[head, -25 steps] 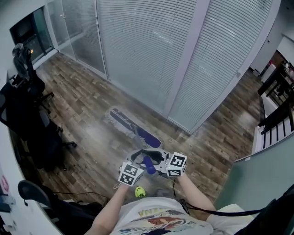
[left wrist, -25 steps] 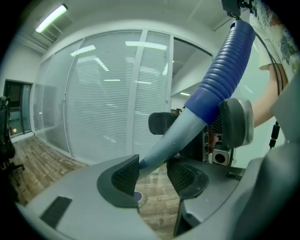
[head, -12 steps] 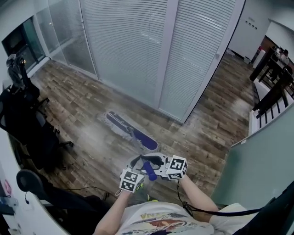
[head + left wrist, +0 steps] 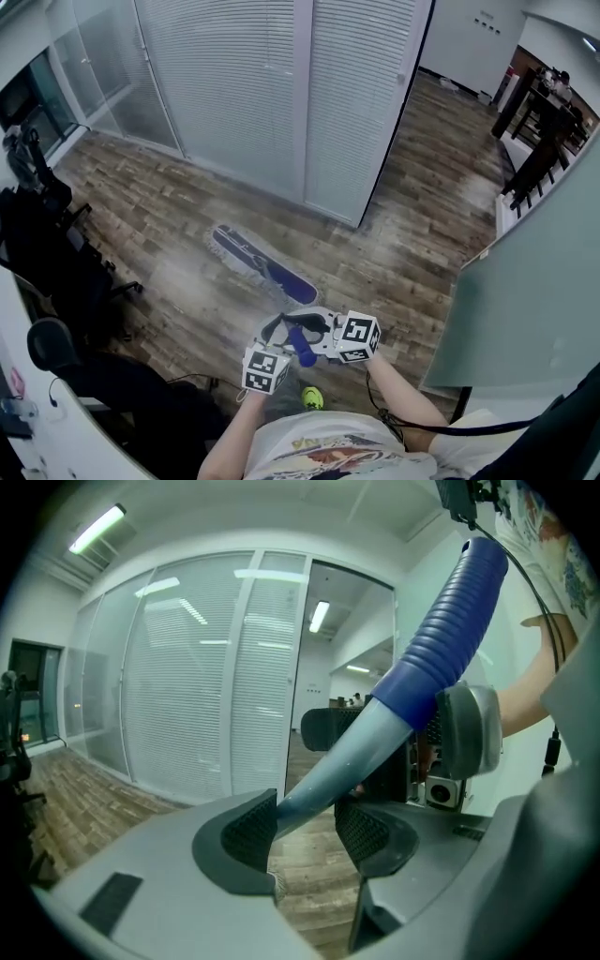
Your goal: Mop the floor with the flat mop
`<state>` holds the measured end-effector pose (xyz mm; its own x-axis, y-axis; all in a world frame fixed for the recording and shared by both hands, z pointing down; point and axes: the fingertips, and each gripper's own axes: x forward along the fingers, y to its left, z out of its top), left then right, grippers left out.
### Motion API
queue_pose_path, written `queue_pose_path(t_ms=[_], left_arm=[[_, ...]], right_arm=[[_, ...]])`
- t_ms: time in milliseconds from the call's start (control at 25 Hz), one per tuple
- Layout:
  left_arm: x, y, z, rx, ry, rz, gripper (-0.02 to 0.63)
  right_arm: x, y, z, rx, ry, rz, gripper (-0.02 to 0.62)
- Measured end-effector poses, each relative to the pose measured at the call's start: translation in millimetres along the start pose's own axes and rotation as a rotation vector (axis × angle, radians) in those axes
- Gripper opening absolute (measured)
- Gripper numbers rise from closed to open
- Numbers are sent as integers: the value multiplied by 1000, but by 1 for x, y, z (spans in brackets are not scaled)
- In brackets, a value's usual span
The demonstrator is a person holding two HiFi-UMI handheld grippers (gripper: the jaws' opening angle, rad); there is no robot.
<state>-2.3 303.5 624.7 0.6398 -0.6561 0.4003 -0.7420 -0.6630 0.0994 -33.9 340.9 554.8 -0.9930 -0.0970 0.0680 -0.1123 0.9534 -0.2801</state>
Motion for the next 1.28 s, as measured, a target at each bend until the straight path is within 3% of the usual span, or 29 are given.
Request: queue_pose_path(t_ms=[280, 560, 760, 1000, 1280], left_arm=[[-22, -12, -42, 47, 81, 11, 170], [-14, 1, -25, 65, 61, 21, 169], [1, 13, -29, 64, 72, 22, 170], [31, 66, -13, 56, 84, 10, 170], [79, 161, 46, 32, 35, -12, 170]], right_arm=[[11, 35, -33, -43, 63, 32, 242], [14, 19, -20, -27, 13, 59, 247], [18, 2, -24, -60, 57, 86, 247], [44, -55, -15, -68, 101, 78, 249], [81, -158, 45, -44, 61, 60, 249]])
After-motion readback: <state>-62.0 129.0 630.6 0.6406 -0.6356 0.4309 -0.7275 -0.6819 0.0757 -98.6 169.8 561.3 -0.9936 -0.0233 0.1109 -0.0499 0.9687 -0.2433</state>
